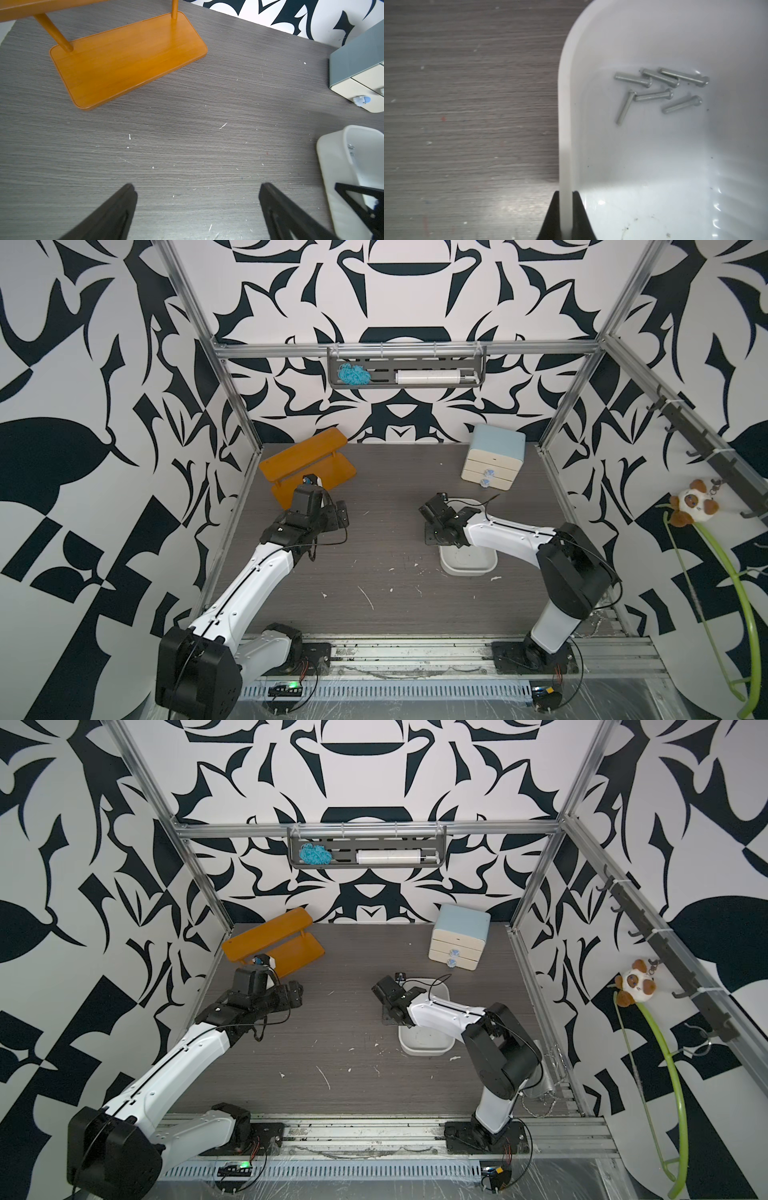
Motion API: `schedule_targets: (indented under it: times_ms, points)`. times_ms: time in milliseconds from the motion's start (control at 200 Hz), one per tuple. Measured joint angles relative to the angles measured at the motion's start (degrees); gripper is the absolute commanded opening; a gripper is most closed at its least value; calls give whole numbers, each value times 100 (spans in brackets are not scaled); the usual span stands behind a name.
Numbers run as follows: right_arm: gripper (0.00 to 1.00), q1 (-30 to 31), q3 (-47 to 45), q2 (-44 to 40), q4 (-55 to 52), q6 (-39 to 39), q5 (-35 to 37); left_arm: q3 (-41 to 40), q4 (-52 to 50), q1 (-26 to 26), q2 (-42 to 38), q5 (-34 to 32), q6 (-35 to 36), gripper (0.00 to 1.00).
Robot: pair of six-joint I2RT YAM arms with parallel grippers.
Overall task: Take out the screws from the storage box
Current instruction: Move the storage box to the center of the board.
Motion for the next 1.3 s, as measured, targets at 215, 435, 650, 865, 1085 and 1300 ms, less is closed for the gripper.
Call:
schedule_targets:
  times_ms: [215, 435, 650, 865, 1085, 1300]
  points:
    - [0, 553, 807, 706, -105, 254, 96, 0, 0, 0, 7, -4, 4, 99]
    - [0, 1001, 1537, 1261, -149, 396, 114, 0, 0, 0, 7, -2, 7, 99]
    - [0, 1261, 1742, 1384, -192, 789, 205, 0, 0, 0, 7, -2, 37, 99]
    - [0, 1624, 1762, 1394, -400, 1204, 466, 0, 0, 0, 7, -2, 44, 99]
    - [0, 1869, 1733, 1394, -426, 1432, 520, 0, 0, 0, 7, -4, 44, 99]
    - [37, 1882, 1735, 1397, -382, 1482, 439, 0, 0, 0, 7, -28, 44, 99]
